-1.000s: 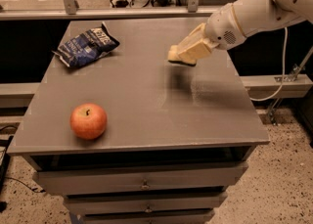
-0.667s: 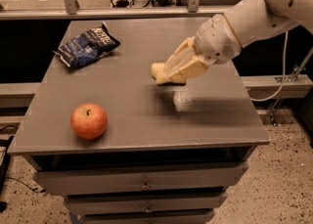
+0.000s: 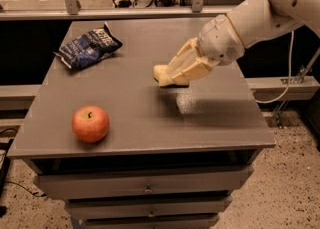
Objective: Move sponge near apple
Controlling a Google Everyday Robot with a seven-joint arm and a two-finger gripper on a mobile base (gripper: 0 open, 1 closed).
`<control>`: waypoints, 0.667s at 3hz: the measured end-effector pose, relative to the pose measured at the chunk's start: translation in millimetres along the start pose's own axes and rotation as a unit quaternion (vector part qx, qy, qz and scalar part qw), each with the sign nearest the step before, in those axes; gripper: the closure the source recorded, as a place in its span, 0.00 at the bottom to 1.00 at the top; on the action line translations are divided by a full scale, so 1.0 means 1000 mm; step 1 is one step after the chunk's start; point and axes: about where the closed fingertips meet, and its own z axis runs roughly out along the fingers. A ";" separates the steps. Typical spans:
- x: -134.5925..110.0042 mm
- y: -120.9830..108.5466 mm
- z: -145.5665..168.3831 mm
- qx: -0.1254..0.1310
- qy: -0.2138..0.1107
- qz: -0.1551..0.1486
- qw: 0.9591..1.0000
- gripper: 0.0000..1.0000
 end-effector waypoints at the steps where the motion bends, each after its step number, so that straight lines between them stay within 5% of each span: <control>1: -0.015 0.002 0.022 -0.029 -0.005 -0.023 0.999 1.00; 2: -0.039 0.016 0.070 -0.085 -0.031 -0.052 0.995 1.00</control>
Offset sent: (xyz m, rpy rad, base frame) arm -0.0490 0.1383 -0.0342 0.0740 0.0773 0.3826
